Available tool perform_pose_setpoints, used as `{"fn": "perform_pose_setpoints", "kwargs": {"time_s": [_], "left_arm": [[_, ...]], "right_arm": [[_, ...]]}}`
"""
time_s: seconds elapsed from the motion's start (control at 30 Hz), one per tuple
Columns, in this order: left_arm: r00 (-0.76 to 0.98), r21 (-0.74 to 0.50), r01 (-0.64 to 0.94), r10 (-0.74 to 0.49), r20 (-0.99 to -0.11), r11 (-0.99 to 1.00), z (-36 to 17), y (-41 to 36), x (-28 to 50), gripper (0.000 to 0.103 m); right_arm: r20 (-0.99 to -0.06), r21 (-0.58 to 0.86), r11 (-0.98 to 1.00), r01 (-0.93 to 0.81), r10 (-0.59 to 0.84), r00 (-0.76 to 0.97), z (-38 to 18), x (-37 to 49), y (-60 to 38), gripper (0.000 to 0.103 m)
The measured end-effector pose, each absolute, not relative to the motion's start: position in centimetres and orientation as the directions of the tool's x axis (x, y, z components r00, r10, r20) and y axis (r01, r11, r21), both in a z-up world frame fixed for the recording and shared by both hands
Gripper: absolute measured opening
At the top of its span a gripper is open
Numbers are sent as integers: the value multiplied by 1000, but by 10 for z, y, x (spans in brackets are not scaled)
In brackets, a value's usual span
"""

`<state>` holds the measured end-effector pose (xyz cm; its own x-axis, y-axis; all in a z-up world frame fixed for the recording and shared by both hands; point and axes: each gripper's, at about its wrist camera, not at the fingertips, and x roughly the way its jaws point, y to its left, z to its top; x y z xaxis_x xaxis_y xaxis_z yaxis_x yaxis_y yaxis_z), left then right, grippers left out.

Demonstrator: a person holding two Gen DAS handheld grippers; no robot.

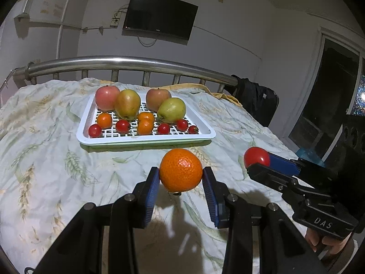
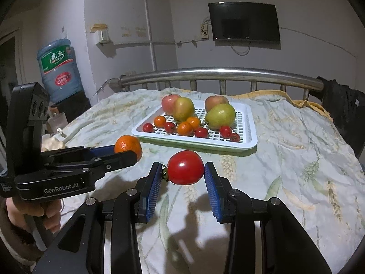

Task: Organize fruits
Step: 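Lift and hold the mandarin and red tomato above the sheet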

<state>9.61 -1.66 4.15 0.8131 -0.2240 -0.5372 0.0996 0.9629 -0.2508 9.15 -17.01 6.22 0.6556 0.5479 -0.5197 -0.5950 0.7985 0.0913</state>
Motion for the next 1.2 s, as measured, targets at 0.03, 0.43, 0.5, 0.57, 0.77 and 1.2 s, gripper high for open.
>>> {"fn": "perform_pose_setpoints", "kwargs": {"time_s": [0.03,0.43,0.5,0.57,0.77,1.2], "left_arm": [[814,-249,100,-223,-537,963,41,-16,95,41],[822,-241,110,-224,-523,964,44,-19,90,41],[824,-236,111,-222,-522,965,45,-21,90,41],[824,-233,111,-221,-522,966,46,-21,92,41],[821,-223,108,-214,-530,969,46,-23,99,41],[799,-200,64,-170,-577,978,33,-13,114,41]], "right_arm": [[-518,94,801,-592,547,658,63,90,-170,37],[-514,103,804,-585,547,661,63,87,-170,37],[-513,103,805,-585,547,662,63,87,-170,37],[-512,106,803,-586,549,661,63,88,-171,37],[-507,118,805,-582,552,661,62,94,-177,35],[-592,70,833,-549,478,649,39,117,-191,44]]}}
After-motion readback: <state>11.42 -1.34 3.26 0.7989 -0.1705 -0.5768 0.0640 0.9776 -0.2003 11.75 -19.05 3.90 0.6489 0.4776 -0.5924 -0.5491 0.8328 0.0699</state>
